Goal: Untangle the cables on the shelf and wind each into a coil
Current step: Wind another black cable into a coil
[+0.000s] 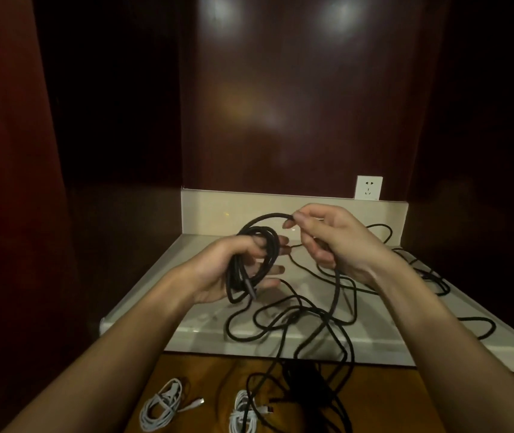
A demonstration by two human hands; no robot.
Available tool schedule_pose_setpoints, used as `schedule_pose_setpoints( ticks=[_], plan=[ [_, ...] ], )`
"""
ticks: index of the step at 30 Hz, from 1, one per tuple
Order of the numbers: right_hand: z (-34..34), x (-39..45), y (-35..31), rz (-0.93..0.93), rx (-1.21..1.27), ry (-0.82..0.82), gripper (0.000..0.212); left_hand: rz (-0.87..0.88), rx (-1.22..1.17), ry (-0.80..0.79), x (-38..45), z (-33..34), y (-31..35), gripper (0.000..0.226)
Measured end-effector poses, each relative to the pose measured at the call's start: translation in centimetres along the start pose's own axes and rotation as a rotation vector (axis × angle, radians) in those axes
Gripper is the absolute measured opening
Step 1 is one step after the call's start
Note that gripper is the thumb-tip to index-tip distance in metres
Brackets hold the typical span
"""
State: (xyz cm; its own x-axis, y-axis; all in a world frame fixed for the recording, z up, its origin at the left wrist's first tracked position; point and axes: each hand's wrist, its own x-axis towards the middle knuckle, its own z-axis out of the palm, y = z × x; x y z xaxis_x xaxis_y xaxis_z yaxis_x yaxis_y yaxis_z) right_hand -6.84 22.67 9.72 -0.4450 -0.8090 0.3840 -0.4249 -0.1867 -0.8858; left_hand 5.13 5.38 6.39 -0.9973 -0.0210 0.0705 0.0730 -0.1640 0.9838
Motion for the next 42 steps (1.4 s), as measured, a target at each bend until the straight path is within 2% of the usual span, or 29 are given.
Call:
schedule_pose_setpoints(
  ticks=[3, 7, 11, 13, 15, 19, 21, 24, 27, 31, 33, 35, 37, 38, 40, 42],
  plan=[
    [0.8, 1.2, 1.0, -0.014, -0.086, 0.184, 0.021, 0.086, -0.138, -0.045, 0.2, 0.8, 0.0, 0.05],
    [3.1, 2.1, 3.6, -0.163, -0.398, 0.457, 0.028, 0.189, -0.322, -0.054, 0.4, 2.0, 0.6, 0.043],
    [5.6, 2.1, 5.5, -0.273, -0.559, 0.539, 0.012, 0.306, -0.491, 0.077, 1.6, 1.7, 0.7, 0.06],
    [6.8, 2.1, 5.8, -0.242, -0.577, 0.536, 0.013, 0.362, -0.496, 0.131, 2.3, 1.3, 0.6, 0.05],
    [8.0, 2.2, 5.9, -0.161, -0.506, 0.511, 0.014, 0.403, -0.498, 0.234, 3.0, 0.8, 0.4, 0.04],
    [9.5, 2.0, 5.7, 0.007, 0.003, 0.481, 0.016, 0.444, -0.521, 0.416, 4.4, 0.5, 0.5, 0.04],
    [9.7, 1.9, 5.6, 0.071, 0.123, 0.426, 0.017, 0.525, -0.524, 0.516, 5.2, 0.3, 0.9, 0.036],
    [9.5, 1.7, 6.0, 0.192, 0.168, 0.271, 0.022, 0.719, -0.365, 0.688, 6.4, -0.7, 1.6, 0.027],
    [8.4, 1.7, 6.2, 0.249, 0.117, 0.128, 0.024, 0.891, -0.049, 0.779, 7.4, -1.5, 1.6, 0.02],
    [5.6, 2.1, 7.6, 0.312, -0.07, 0.025, 0.027, 1.061, 0.398, 0.916, 8.3, -1.3, 1.6, 0.028],
    [4.2, 2.4, 8.3, 0.322, -0.091, 0.042, 0.026, 1.077, 0.624, 0.968, 9.3, -1.7, 1.9, 0.038],
    [2.6, 2.9, 8.9, 0.22, -0.168, 0.139, 0.022, 0.983, 0.901, 0.995, 10.6, -2.5, 1.8, 0.047],
    [0.6, 3.7, 8.9, -0.034, -0.418, 0.215, 0.021, 0.867, 1.121, 0.993, 11.6, -3.2, 1.3, 0.049],
    [-0.3, 4.1, 8.8, -0.149, -0.55, 0.22, 0.019, 0.821, 1.152, 0.963, 11.9, -3.4, 1.1, 0.047],
    [-1.9, 5.0, 8.1, -0.31, -0.741, 0.19, 0.014, 0.726, 1.065, 0.852, 12.3, -3.9, 0.8, 0.044],
    [-2.8, 5.9, 7.3, -0.449, -0.841, 0.156, 0.02, 0.609, 1.01, 0.716, 12.2, -4.2, 0.5, 0.048]
  ],
)
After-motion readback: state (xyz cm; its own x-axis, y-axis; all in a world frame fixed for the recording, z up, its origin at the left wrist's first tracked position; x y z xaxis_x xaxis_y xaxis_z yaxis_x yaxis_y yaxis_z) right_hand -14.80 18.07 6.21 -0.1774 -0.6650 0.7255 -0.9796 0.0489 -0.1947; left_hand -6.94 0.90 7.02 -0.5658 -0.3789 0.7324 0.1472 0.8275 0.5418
